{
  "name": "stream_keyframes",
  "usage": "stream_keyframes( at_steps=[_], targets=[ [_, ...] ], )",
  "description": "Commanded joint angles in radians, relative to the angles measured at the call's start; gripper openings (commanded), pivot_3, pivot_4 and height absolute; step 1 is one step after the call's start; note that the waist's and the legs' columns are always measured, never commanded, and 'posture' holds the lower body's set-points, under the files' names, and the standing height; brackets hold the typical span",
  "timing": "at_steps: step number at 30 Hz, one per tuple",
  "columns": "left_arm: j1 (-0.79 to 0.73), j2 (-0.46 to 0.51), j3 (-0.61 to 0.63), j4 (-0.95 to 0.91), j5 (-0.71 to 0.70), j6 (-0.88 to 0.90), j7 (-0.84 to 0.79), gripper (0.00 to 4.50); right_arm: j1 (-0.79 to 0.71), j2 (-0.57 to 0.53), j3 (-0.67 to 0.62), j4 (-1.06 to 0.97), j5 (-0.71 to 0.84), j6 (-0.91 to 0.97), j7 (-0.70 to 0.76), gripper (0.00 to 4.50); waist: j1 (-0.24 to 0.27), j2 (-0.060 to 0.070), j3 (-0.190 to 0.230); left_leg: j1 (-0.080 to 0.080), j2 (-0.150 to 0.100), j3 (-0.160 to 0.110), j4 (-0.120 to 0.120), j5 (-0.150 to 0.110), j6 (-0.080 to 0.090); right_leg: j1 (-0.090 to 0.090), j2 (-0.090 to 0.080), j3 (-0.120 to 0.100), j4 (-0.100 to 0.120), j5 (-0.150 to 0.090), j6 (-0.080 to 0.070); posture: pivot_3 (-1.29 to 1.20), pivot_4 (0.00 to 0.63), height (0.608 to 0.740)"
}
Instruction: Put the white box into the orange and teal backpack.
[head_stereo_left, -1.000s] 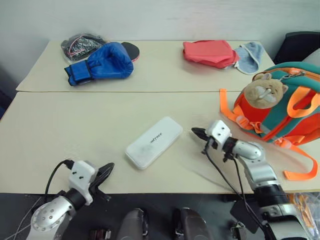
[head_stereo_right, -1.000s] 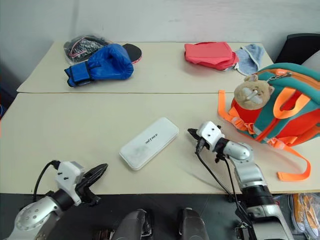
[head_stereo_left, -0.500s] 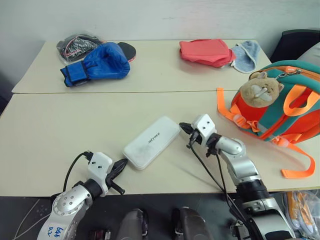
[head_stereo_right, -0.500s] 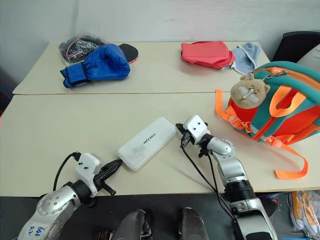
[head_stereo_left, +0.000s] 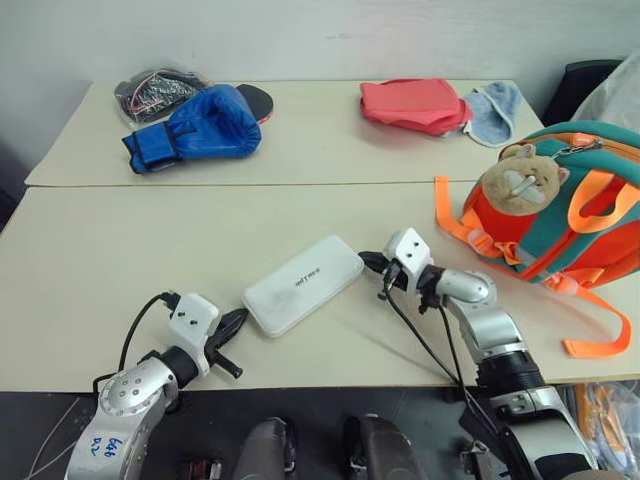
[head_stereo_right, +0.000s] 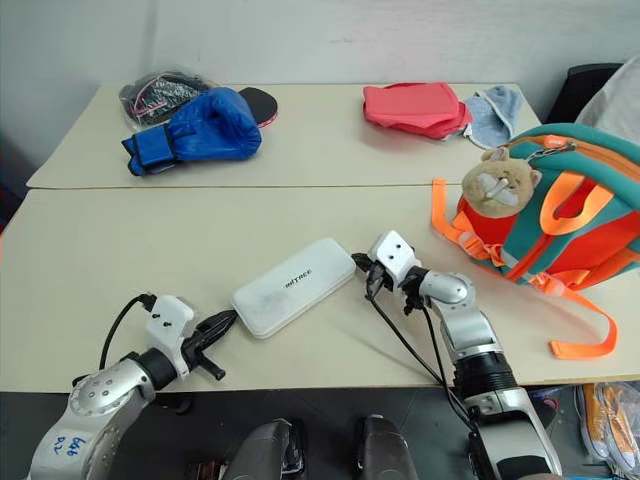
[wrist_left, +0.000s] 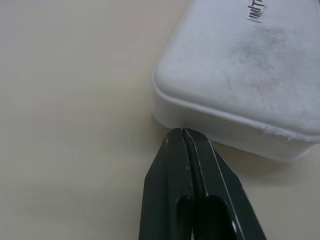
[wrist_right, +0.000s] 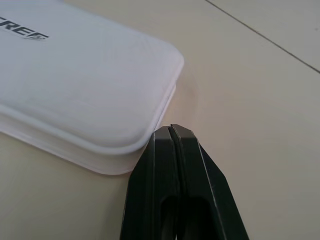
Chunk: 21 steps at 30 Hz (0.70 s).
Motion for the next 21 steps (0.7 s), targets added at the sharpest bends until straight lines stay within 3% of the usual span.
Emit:
stream_keyframes(
  at_steps=[1,8,20,21],
  targets=[
    [-0.030,0.056,-0.004,0.013,-0.010,-0.024,-0.067,0.03,0.042,-0.051,0.031,-0.148,0.107,0.021,0.178,0.00,0.001,0.000,0.000,0.000,0.000,0.000,0.000,0.000,0.000,0.000,0.000,0.000,0.000,0.000,0.000,0.00,0.150,0.740],
    [-0.143,0.134,-0.055,0.111,-0.012,-0.057,-0.176,0.03,0.155,-0.176,0.032,-0.325,0.164,0.146,0.278,0.00,0.008,0.000,0.000,0.000,0.000,0.000,0.000,-0.002,0.004,0.000,-0.001,0.000,0.000,0.000,0.000,0.00,0.150,0.740],
    [-0.192,0.173,-0.099,0.151,-0.006,-0.014,-0.230,0.03,0.277,-0.276,-0.055,-0.408,0.156,0.169,0.200,0.00,0.008,0.000,0.000,0.000,0.000,-0.001,-0.001,-0.001,0.000,0.000,0.000,0.000,-0.002,0.000,0.000,0.00,0.150,0.740],
    [-0.185,0.185,-0.076,0.157,-0.020,0.008,-0.236,0.21,0.283,-0.281,-0.063,-0.410,0.159,0.171,0.197,0.00,0.009,0.000,0.000,0.000,0.000,-0.001,-0.001,-0.001,0.000,0.000,0.000,0.000,-0.001,0.000,0.000,0.00,0.150,0.740]
  ],
)
